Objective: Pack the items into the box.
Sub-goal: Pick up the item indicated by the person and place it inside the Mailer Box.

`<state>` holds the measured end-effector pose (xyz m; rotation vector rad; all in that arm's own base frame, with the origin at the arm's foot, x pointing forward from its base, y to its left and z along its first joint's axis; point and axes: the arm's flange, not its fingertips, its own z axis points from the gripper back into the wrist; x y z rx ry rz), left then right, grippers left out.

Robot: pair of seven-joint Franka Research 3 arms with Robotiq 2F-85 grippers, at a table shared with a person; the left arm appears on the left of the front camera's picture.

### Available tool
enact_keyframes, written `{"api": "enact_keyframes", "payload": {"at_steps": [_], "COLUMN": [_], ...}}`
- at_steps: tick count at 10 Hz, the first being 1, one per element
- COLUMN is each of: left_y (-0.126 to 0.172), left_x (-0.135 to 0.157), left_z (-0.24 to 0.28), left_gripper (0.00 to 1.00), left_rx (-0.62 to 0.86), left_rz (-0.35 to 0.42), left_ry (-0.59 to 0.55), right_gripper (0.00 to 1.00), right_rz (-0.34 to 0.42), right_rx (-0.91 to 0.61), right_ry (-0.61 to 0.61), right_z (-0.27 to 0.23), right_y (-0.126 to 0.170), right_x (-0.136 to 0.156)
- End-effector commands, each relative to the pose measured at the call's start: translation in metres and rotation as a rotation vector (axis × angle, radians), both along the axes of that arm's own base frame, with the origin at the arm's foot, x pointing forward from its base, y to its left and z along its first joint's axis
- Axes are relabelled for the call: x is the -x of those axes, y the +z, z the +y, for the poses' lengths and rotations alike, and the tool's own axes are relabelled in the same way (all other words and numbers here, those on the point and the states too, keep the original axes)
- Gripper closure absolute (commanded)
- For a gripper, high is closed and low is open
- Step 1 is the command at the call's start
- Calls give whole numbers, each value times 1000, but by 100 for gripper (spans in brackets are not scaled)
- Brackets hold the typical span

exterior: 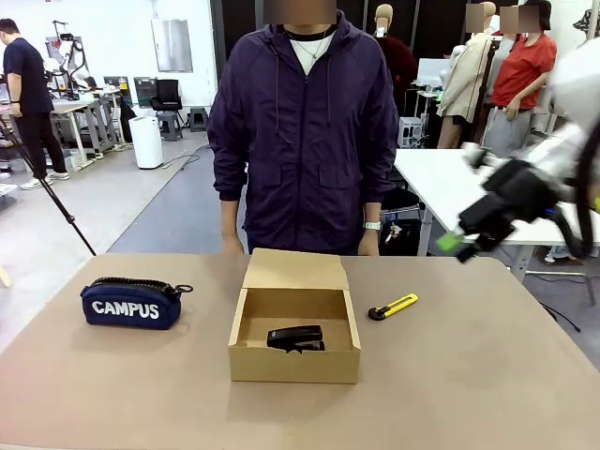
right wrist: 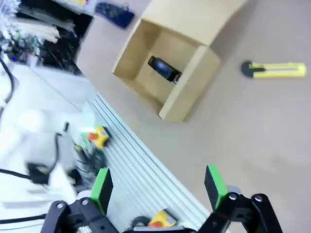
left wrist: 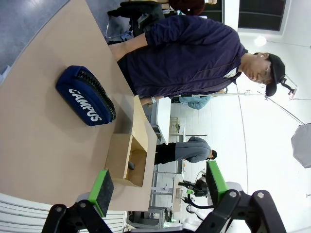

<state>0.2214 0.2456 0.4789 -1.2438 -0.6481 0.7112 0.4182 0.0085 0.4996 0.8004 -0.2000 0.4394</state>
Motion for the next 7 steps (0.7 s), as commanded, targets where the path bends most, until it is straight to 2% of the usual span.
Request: {"api": "enact_keyframes", "payload": {"at_steps": [1, 2, 3, 4, 5, 6, 7], "left_y": [0, 0, 0, 0, 0, 0, 0], "left_x": [0, 0, 0, 0, 0, 0, 0], "left_z": [1, 1, 1, 1, 1, 1, 1], "left_gripper": [0, 0, 0, 0, 0, 0, 0], "left_rx": [2, 2, 2, 2, 2, 2, 2], "left_rz": [-30, -30, -30, -30, -30, -30, -30], "left_ry": [1, 1, 1, 1, 1, 1, 1], "right_gripper": [0, 0, 0, 0, 0, 0, 0], "right_rz": [48, 7, -22, -20, -17, 107, 107], "right_rx": [-437, -621, -733, -786, -764, -497, -497], "right_ry": [-414, -493, -605, -653, -710, -449, -449], "right_z": [-43, -72, -93, -100, -98, -113, -113], "right_y": [-18, -33, -47, -58, -68, -51, -51], "right_x": [14, 22, 29, 33, 30, 36, 36]}}
